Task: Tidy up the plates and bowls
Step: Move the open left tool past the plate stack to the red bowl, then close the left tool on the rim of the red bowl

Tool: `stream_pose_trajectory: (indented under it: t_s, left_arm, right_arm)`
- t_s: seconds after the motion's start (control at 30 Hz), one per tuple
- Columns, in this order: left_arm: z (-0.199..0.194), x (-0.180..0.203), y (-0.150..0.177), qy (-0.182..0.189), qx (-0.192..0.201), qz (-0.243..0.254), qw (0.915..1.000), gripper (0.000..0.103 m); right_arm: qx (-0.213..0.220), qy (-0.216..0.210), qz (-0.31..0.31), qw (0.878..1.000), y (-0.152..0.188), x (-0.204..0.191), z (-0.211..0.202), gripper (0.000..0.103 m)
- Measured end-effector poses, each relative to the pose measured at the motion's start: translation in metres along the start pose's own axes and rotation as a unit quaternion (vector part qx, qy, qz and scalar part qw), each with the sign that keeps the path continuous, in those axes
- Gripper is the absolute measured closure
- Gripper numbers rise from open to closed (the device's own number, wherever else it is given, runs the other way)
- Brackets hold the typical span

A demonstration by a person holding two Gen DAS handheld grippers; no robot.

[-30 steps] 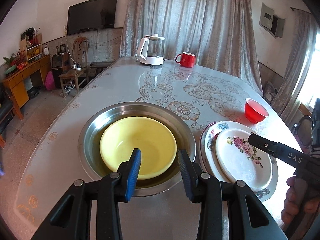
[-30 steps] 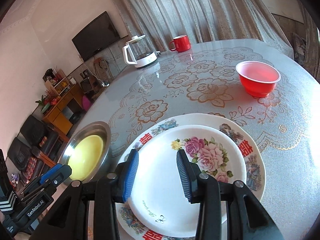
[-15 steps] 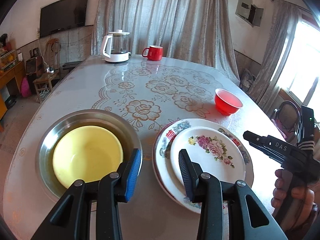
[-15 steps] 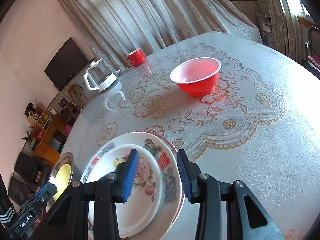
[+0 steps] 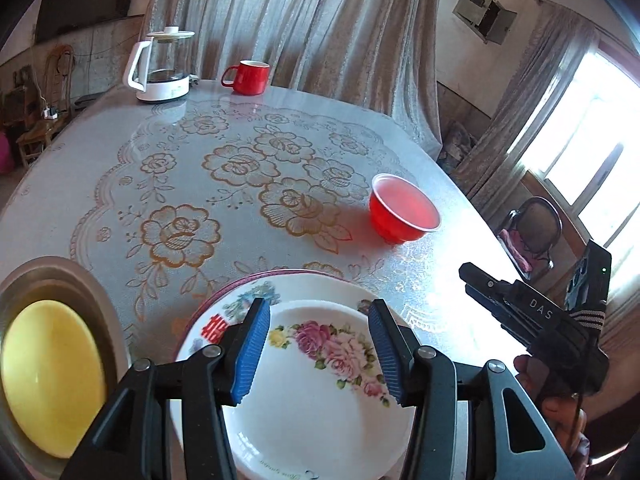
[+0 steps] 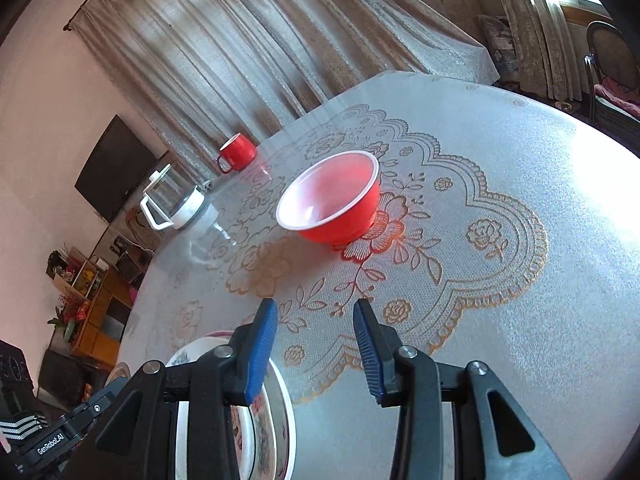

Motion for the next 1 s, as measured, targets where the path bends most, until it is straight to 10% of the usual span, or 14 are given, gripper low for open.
stream_pose_trajectory:
  t_s: [0.6, 0.7, 1.0]
  left_arm:
    - [0.113, 0.048, -0.078, 0.018, -0.064, -0.012, 0.9977, 0.065]
    - [0.133, 0.048, -0.092, 0.024, -0.076, -0.025, 0.9965, 0.080]
    - [0.187, 0.040, -0.115, 0.031, -0.084, -0.070, 0.9935, 0.084]
  right_arm:
    - [0.023, -0.038, 0.102, 0.994, -0.068, 0.053, 0.071, 0.087]
    - [0.033, -0.041, 0.116, 0.992, -0.070, 0.062, 0.081, 0.087]
    - [0.046, -0.039, 0.073, 0.996, -0.075, 0.058, 0.089, 0.094]
Point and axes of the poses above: each gripper's, at about its wrist camera, not at the fingertips, and z roughly the way its jaws point, x to its right, y to its underside, the point moved 1 cm from there along z, roughly the way its jaws point, and after that the axes turned 2 degrees about y, right-handed, at the moved point
